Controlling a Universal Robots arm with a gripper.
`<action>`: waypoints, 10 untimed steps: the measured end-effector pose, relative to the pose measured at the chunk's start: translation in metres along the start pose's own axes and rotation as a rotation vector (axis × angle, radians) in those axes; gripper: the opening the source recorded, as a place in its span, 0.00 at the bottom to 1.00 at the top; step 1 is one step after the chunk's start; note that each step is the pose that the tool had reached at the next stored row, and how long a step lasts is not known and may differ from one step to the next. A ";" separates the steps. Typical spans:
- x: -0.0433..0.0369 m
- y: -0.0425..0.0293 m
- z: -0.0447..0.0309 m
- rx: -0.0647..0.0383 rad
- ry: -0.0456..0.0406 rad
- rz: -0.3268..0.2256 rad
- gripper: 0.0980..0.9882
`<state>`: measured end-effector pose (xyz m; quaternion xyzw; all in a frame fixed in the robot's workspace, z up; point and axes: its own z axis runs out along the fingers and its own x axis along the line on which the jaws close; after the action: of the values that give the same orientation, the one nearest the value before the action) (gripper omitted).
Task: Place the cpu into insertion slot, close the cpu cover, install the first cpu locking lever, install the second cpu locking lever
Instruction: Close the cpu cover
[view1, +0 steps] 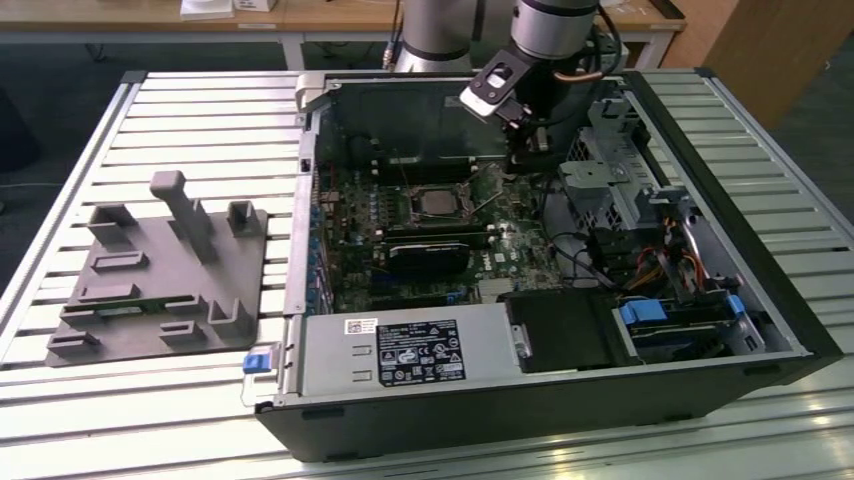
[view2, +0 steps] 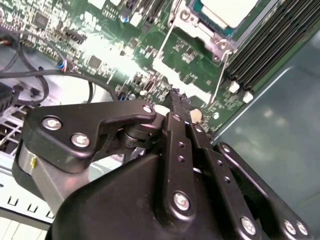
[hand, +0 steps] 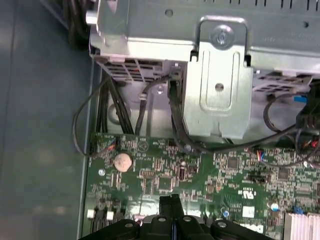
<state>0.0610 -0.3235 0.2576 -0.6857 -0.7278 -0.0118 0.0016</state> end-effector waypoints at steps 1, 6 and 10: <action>0.0000 0.0015 0.0005 0.000 0.0000 0.000 0.01; 0.0004 0.0066 0.0067 0.002 0.0000 0.000 0.01; 0.0006 0.0068 0.0139 0.003 0.0000 0.000 0.01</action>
<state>0.0680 -0.3223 0.2438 -0.6858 -0.7277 -0.0108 0.0026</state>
